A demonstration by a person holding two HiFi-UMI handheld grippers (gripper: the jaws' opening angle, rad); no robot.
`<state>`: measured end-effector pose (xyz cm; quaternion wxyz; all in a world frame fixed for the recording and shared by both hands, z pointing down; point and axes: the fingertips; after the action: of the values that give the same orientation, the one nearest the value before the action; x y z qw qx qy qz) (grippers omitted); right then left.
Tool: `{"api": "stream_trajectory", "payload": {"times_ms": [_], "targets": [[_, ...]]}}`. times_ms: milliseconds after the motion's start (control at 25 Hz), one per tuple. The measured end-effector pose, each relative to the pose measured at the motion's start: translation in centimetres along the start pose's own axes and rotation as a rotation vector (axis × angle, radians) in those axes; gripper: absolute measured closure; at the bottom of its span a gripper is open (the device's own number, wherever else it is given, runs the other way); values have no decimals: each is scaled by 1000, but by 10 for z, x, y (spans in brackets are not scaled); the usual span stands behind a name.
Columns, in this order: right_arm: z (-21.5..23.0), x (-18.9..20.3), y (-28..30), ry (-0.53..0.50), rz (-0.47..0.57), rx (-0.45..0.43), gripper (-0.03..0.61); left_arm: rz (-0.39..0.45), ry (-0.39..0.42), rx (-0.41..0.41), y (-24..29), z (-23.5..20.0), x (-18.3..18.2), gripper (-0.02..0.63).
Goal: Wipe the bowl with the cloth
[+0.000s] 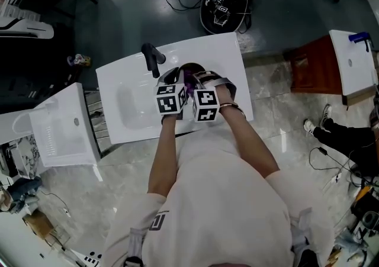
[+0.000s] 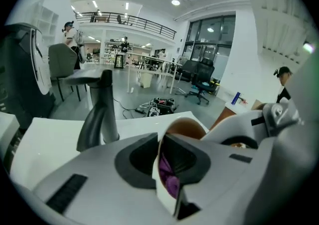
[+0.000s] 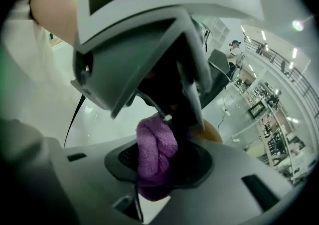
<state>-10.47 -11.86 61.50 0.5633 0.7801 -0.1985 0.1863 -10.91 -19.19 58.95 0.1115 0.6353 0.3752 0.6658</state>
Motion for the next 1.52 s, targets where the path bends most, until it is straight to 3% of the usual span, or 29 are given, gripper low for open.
{"api": "stream_trajectory", "payload": {"times_ms": [160, 400, 680, 840, 960, 1120, 1360, 1520], "targets": [[10, 4, -3, 33, 36, 59, 459, -13, -34, 50, -3, 13, 1, 572], [31, 11, -7, 64, 39, 190, 460, -21, 91, 38, -4, 18, -7, 577], [54, 18, -17, 82, 37, 317, 443, -38, 180, 39, -7, 23, -10, 578], [67, 30, -18, 113, 4, 357, 445, -68, 189, 47, -7, 25, -3, 574], [62, 41, -13, 95, -66, 329, 454, -49, 186, 7, -8, 17, -1, 575], [38, 48, 5, 63, -134, 213, 457, -47, 148, -40, -7, 0, 6, 580], [-2, 16, 16, 3, -48, 47, 466, -33, 54, -47, -14, -13, 10, 577], [7, -3, 10, 18, 26, 90, 466, -37, 15, -2, -17, -10, 12, 577]]}}
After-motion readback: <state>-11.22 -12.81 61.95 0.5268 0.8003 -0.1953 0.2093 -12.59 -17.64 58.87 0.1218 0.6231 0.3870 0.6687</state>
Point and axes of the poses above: the fingertips, and each gripper's own axes: y forward along the fingers, z to its right, x out of its underside, and after that the axes turned 4 degrees about y, right-handed
